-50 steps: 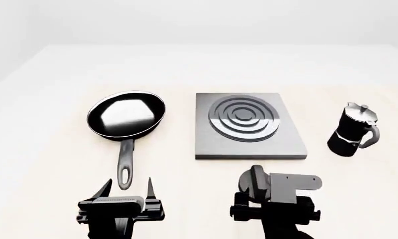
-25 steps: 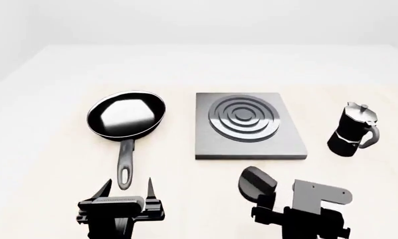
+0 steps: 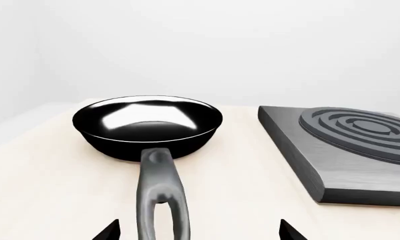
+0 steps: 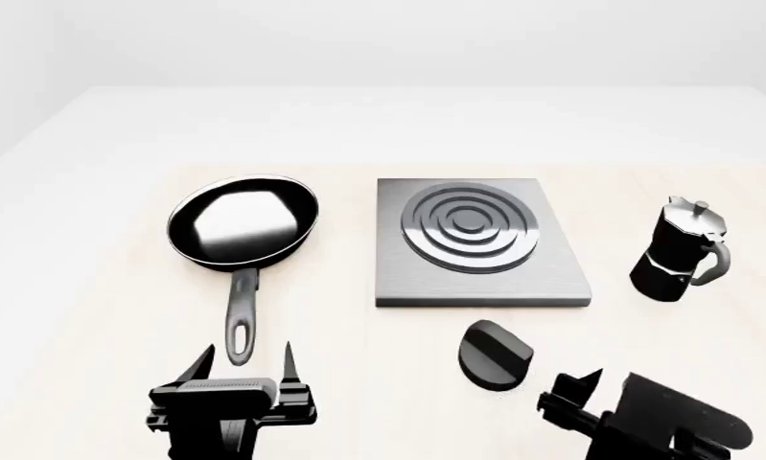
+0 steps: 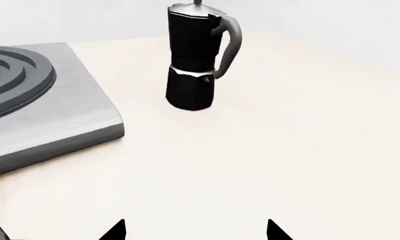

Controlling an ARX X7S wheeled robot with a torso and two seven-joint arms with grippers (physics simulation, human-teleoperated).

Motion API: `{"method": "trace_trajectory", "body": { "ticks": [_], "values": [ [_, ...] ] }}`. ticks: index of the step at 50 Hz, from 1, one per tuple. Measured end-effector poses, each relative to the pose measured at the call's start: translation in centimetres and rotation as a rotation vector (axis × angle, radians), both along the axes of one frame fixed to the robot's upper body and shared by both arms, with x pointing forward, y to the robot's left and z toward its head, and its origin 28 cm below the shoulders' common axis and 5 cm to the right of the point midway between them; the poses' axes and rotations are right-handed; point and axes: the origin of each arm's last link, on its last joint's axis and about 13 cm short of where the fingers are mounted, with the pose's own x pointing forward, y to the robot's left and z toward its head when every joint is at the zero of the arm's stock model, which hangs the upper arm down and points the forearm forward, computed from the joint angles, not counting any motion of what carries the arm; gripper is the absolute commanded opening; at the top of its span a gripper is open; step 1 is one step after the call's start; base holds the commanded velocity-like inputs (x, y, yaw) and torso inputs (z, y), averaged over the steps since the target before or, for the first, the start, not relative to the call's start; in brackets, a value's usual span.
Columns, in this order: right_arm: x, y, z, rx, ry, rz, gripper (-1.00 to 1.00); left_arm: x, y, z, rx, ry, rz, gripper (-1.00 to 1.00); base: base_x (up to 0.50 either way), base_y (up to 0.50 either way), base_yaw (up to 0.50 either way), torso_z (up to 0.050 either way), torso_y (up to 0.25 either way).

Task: Turn on the stove and put the frying pan on it.

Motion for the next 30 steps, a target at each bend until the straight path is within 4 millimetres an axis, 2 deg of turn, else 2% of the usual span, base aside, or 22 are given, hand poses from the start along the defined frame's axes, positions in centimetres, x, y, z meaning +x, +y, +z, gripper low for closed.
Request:
{"method": "trace_trajectory", "body": {
  "ticks": [7,17,24,30],
  "values": [
    [-0.1,-0.3,-1.6,-0.038,-0.075,-0.045,1.00,0.0,0.0,0.0,0.004,-0.003,0.001,1.00,0.00,0.00,0.00,0.000,0.000],
    [-0.3,-0.4,-2.7,-0.071,-0.143,-0.064,1.00,-0.2,-0.1,0.3,0.021,-0.005,-0.007,1.00,0.00,0.00,0.00,0.000,0.000],
    [-0.3,-0.5,-3.0,-0.075,-0.163,-0.066,1.00,0.0,-0.2,1.6,0.059,-0.017,-0.019,1.00,0.00,0.00,0.00,0.000,0.000],
    [-0.4,-0.5,-3.2,-0.075,-0.170,-0.065,1.00,0.9,0.2,3.7,0.094,-0.037,-0.019,1.00,0.00,0.00,0.00,0.000,0.000]
  ]
}}
